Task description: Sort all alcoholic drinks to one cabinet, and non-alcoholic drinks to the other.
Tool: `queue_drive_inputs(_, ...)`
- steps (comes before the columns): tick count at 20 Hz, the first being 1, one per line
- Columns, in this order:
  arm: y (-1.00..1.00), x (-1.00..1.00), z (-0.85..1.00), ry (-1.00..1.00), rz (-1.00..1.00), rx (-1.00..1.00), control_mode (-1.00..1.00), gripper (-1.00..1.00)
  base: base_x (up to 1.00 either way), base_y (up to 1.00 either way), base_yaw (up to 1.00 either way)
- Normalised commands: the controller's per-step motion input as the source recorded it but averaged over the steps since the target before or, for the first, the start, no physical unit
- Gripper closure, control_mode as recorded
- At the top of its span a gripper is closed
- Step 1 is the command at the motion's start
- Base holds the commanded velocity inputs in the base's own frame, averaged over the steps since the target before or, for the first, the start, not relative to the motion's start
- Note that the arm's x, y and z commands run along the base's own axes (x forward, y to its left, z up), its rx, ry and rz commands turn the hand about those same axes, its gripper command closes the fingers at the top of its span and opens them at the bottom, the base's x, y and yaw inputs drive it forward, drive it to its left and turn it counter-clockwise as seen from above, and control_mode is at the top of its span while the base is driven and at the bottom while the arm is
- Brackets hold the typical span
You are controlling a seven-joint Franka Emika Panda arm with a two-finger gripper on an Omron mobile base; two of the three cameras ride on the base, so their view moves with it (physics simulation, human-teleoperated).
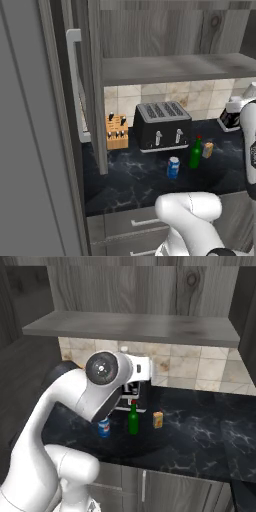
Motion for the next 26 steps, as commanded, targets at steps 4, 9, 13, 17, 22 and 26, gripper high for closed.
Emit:
queue_drive_inputs(4,0.19,0.00,0.96,-0.25,0.16,-0.03,-1.00,1.00,0.00,0.00,0.00)
queue_drive_inputs(9,0.03,0.00,0.86,-0.12,0.10,-0.01,-1.00,1.00,0.00,0.00,0.00)
queue_drive_inputs(13,0.00,0.14,0.74,0.00,0.02,-0.03,-1.00,1.00,0.00,0.00,0.00)
queue_drive_inputs(17,0.00,0.52,0.32,0.00,0.00,-0.07,-1.00,1.00,0.00,0.00,0.00)
queue_drive_inputs(22,0.00,0.83,0.00,0.00,0.00,-0.12,-1.00,1.00,0.00,0.00,0.00)
queue_drive_inputs(26,0.00,1.00,-0.01,0.00,0.00,-0.12,-1.00,1.00,0.00,0.00,0.00)
